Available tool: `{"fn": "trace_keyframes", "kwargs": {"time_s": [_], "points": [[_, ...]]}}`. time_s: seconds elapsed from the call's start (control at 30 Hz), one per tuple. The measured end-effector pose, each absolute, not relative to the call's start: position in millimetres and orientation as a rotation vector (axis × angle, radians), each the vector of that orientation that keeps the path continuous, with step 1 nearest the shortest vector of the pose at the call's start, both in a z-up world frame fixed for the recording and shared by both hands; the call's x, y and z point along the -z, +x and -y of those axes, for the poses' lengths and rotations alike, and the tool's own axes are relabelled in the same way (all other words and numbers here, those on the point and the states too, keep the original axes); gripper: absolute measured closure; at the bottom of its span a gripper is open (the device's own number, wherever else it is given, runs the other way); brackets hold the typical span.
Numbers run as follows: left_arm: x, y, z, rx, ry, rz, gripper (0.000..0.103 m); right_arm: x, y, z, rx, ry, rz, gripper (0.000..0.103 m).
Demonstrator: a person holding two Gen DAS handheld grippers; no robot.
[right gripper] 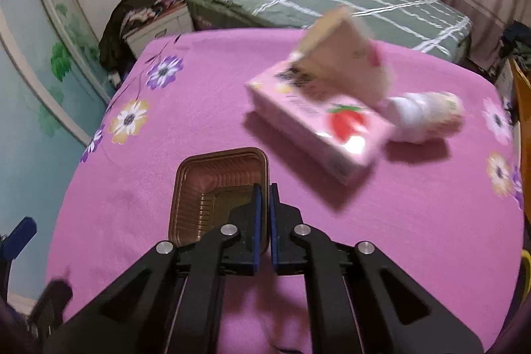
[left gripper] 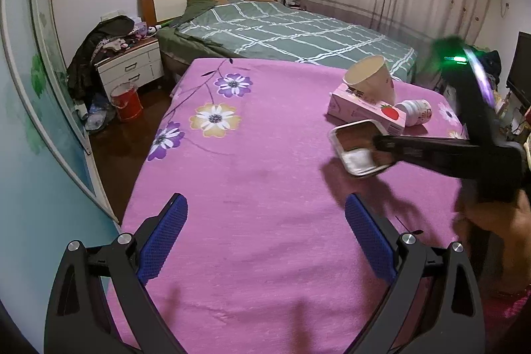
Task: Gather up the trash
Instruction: 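Carry the brown tray over the yellow bin and open the right gripper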
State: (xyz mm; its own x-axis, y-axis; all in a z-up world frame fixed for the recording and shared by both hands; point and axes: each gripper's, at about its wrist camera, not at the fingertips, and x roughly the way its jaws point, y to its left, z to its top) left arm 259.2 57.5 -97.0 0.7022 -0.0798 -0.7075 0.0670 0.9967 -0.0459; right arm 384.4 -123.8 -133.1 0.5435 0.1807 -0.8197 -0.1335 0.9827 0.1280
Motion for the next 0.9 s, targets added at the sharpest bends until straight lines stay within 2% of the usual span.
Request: {"fn": "trace_keyframes", "kwargs": {"time_s": [0.57,0.8,0.83,0.87,0.9], "points": [[101.6,277.5,22.7,0.223,0.04,-0.814,0.008,125.9,246.8,382.7,0.275,0.324,-0.871,0.099],[100.0,285.3,69.1,0.286,0.082,-0.814,0.008,149.1,212.1,456.9,0.461,0.397,-0.891,0.098],[100.4,286.6,73.6,0.292,0.088,-0.813,0.008,153.2,210.8,461.5,0.475,0.401,-0.899,0.093],[101.3,289.6,81.6,0.297,0.096,-0.813,0.008,156.7,208.8,466.2,0.501,0.4,-0.903,0.082],[101.7,292.4,86.1,0.299,0.101,-0.815,0.008,157.5,207.9,467.6,0.519,0.396,-0.898,0.075]]}}
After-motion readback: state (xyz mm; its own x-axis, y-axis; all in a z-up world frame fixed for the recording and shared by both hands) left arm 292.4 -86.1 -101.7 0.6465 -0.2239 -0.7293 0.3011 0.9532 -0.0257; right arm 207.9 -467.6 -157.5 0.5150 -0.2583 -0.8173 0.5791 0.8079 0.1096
